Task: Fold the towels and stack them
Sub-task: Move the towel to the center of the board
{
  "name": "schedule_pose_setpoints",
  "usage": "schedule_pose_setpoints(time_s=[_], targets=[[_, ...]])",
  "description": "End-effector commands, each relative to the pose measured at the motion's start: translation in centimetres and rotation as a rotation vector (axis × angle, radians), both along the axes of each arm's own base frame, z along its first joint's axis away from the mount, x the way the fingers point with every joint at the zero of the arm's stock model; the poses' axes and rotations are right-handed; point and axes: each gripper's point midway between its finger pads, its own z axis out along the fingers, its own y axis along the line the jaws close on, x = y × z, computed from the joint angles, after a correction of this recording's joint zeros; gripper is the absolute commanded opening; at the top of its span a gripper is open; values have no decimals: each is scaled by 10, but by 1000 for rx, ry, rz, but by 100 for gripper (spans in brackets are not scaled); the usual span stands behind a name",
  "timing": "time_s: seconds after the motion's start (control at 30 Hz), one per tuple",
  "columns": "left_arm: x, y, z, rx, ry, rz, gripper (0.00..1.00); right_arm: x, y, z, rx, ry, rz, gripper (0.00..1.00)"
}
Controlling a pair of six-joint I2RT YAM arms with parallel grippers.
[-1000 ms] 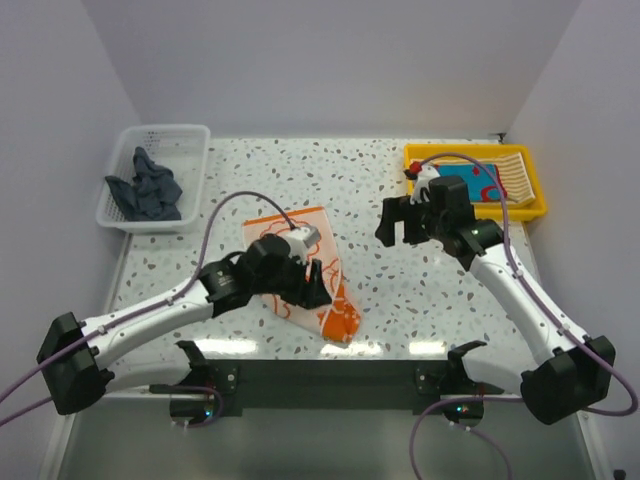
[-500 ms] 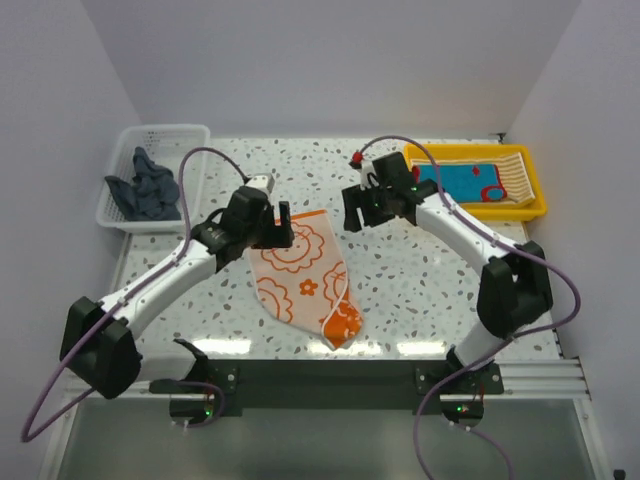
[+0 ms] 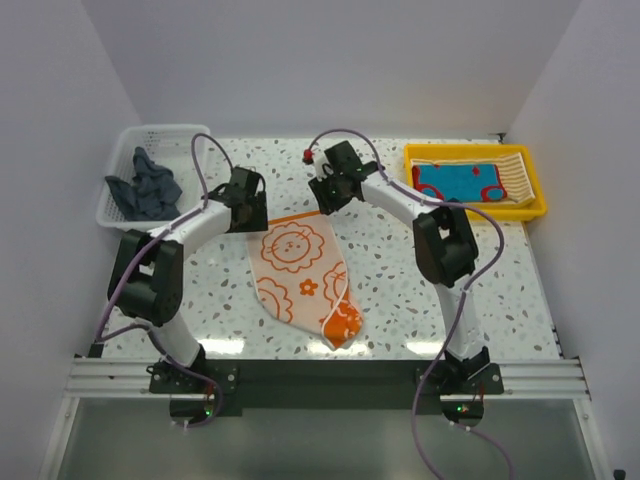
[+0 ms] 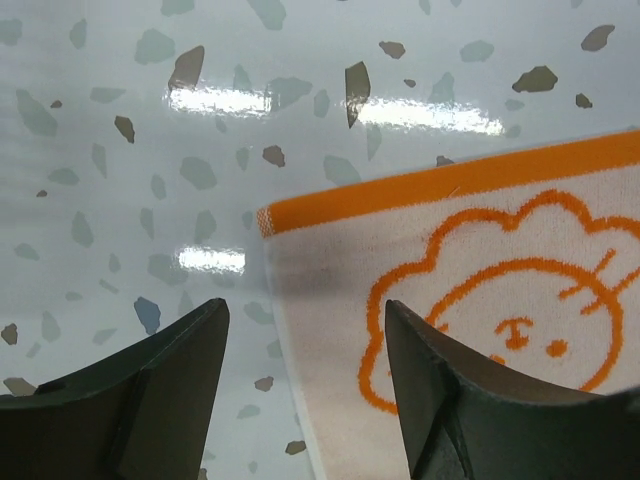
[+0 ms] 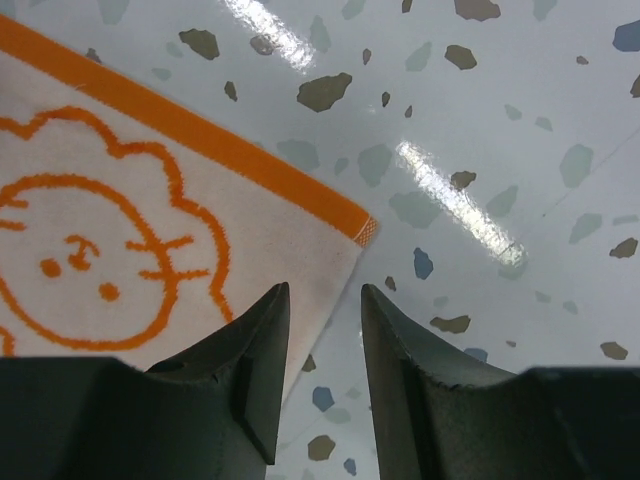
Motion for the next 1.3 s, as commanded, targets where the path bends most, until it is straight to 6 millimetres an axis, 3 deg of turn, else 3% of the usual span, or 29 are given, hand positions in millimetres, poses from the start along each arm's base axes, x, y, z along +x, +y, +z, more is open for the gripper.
schedule_pose_setpoints(time_s=[0.0, 0.3, 0.63, 0.73, 0.77, 0.87, 1.27], targets=[[23, 2, 12, 3, -50, -10, 68, 20, 6, 1, -35, -71, 9, 38], [29, 9, 1, -2, -28, -1, 67, 35, 11, -29, -99, -81, 1, 34], [27, 13, -13, -17, 6, 12, 66, 24, 16, -60, -126, -3, 39, 35], [29, 17, -13, -18, 6, 25, 66, 18, 11, -74, -152, 34, 43, 23], [30, 17, -13, -19, 3, 29, 66, 14, 9, -76, -161, 45, 44, 10], [33, 21, -14, -23, 3, 46, 66, 9, 3, -80, -177, 52, 40, 0], [42, 19, -36, -34, 44, 59, 49, 4, 2, -70, -161, 41, 44, 0]])
